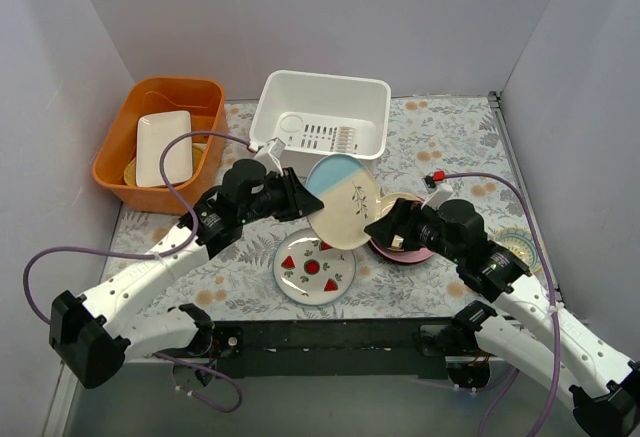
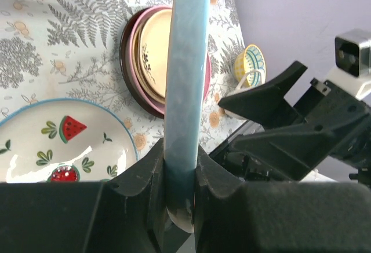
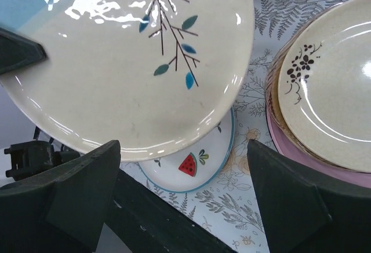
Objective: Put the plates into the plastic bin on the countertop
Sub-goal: Place the plate in the plastic bin.
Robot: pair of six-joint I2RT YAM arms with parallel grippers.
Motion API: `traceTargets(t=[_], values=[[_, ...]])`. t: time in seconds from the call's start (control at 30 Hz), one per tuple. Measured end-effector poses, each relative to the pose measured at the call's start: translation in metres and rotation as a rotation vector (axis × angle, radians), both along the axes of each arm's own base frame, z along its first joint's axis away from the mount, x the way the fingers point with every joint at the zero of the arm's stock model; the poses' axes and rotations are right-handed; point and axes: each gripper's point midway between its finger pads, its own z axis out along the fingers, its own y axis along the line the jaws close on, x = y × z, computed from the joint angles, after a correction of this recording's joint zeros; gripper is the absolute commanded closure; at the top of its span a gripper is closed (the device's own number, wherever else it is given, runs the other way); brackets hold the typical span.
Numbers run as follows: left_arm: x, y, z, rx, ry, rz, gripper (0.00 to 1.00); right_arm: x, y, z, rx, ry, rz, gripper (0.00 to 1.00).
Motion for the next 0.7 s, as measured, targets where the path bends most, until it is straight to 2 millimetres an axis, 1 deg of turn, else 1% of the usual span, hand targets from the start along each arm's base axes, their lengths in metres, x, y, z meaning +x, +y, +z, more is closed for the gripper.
traceTargets(t=[0.07, 0.17, 0.3, 0.5, 0.6, 0.7], values=[[0.010, 0.000, 0.002, 0.006, 0.003, 0.009, 1.00, 0.000, -0.002, -0.002, -0.008, 0.004, -0.007, 0.03], [0.033, 0.000, 0.008, 0.009, 0.005, 0.037, 1.00, -0.001, -0.004, -0.002, -0.014, 0.003, -0.012, 0.03], [0.070, 0.005, 0.022, 0.010, -0.009, 0.093, 1.00, -0.002, -0.005, -0.001, -0.014, -0.001, -0.012, 0.03], [0.126, 0.006, 0.042, -0.006, -0.033, 0.137, 1.00, -0.002, -0.006, -0.003, -0.024, -0.005, -0.008, 0.03], [0.146, 0.008, 0.045, -0.014, -0.029, 0.143, 1.00, -0.002, -0.006, -0.006, -0.038, 0.001, -0.006, 0.03], [0.159, 0.011, 0.043, -0.020, -0.017, 0.144, 1.00, -0.002, -0.007, -0.009, -0.048, 0.011, -0.007, 0.03]])
